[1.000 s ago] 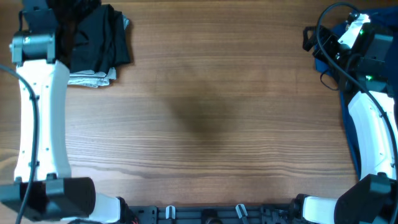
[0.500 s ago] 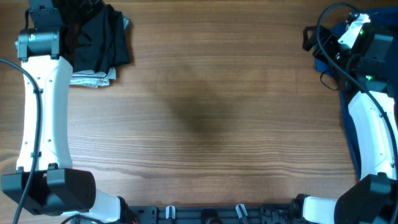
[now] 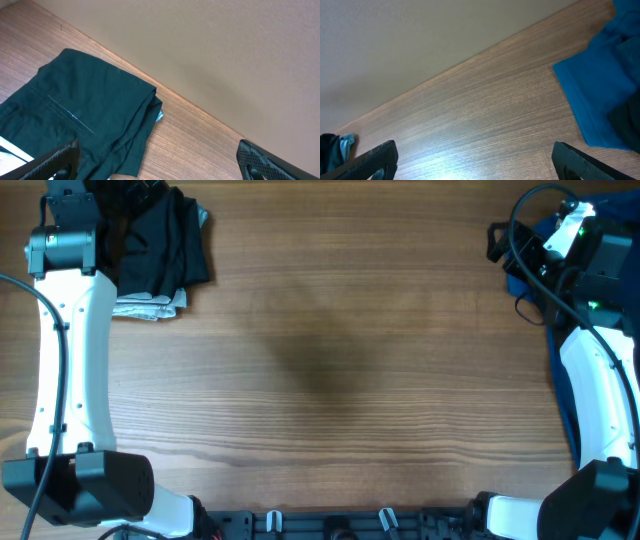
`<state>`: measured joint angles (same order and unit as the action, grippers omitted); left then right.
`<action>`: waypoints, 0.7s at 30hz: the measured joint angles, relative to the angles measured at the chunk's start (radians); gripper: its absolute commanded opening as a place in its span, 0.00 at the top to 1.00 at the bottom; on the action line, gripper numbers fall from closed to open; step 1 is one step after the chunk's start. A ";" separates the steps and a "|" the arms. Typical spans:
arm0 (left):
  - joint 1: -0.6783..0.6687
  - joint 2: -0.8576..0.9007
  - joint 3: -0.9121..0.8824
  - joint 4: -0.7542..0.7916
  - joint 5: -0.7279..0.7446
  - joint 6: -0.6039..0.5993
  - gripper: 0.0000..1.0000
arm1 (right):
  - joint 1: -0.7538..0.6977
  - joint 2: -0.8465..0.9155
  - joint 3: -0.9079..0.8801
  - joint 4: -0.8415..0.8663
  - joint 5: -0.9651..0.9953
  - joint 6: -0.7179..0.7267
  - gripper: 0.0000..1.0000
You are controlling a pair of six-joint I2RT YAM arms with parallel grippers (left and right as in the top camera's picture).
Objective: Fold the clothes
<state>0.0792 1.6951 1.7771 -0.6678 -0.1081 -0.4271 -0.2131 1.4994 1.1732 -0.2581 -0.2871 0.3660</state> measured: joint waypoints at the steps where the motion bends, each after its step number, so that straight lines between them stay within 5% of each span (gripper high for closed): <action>1: 0.000 0.000 0.000 -0.002 0.000 0.000 0.00 | 0.000 0.000 0.000 0.000 0.000 0.000 0.00; 13: 0.000 0.000 0.000 -0.004 0.000 0.000 0.00 | 0.001 -0.025 -0.003 -0.133 0.000 0.000 0.00; 21: 0.000 0.000 0.000 -0.004 0.000 0.000 0.00 | 0.140 -0.547 -0.013 -0.154 0.209 0.000 0.00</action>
<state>0.0792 1.6951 1.7771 -0.6716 -0.1081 -0.4271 -0.0734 0.9527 1.1603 -0.4118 -0.0784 0.3656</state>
